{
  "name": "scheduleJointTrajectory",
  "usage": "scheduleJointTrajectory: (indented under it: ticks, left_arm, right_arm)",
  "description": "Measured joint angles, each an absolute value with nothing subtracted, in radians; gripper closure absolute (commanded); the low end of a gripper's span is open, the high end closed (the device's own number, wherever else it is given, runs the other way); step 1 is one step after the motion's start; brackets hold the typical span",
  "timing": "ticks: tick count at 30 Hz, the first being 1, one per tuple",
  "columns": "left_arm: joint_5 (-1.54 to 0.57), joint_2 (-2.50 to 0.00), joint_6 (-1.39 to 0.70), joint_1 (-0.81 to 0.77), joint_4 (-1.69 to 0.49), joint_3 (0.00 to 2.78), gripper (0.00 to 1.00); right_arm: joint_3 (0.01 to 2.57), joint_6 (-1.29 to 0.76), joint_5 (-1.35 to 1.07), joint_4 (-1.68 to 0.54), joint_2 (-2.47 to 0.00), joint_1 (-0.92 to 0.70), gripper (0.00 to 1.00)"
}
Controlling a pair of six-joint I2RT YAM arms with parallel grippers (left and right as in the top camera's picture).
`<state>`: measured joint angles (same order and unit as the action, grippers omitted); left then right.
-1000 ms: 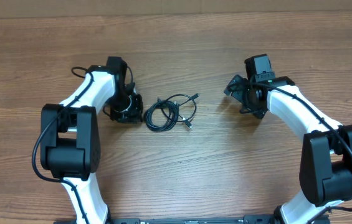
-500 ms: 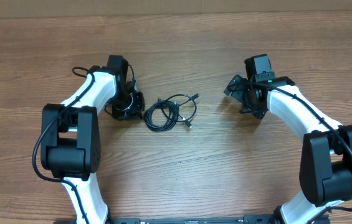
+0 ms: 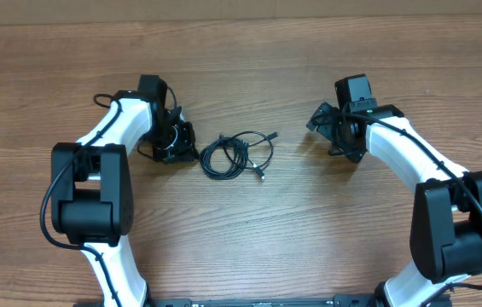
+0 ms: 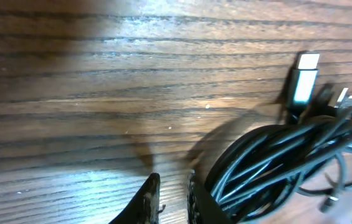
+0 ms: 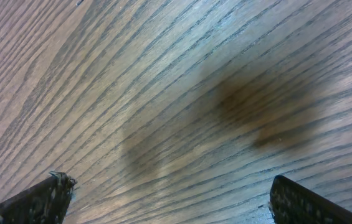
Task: Untangle cables
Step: 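Lower the left gripper onto the left side of the black cable bundle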
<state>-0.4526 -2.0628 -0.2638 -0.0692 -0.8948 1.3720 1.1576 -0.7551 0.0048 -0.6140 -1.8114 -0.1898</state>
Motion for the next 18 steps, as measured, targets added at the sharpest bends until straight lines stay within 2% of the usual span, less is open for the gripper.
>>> scheduleJointTrajectory:
  ticks: [18]
  left_arm:
    - [-0.476, -2.063, -0.263, -0.065, -0.886, 1.372, 0.77]
  right_arm:
    - [1.158, -0.755, 0.005, -0.614, -1.811, -0.190, 0.00]
